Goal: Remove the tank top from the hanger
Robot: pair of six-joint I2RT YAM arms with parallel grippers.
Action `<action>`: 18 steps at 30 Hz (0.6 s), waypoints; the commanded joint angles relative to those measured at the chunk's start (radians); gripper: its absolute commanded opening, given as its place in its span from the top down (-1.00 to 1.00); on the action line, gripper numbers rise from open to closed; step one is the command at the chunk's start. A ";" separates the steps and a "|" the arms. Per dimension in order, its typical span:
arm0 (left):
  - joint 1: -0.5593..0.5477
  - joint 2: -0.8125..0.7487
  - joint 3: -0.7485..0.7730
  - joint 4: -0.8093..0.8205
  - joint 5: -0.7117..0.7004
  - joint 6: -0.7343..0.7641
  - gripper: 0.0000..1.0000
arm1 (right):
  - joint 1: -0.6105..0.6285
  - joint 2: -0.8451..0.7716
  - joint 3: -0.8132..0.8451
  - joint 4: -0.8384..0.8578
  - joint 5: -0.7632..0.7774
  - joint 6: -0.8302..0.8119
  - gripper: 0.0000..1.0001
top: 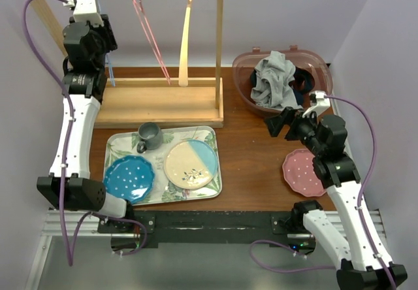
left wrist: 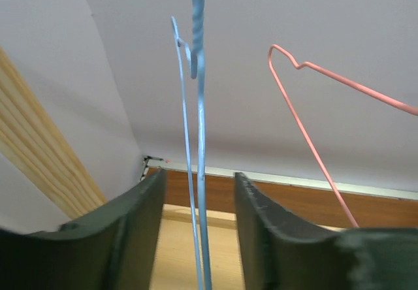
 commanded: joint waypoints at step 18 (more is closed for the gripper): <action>0.009 -0.723 -0.670 -0.052 0.645 -0.304 -1.00 | 0.037 0.001 0.207 -0.233 -0.003 0.117 -0.97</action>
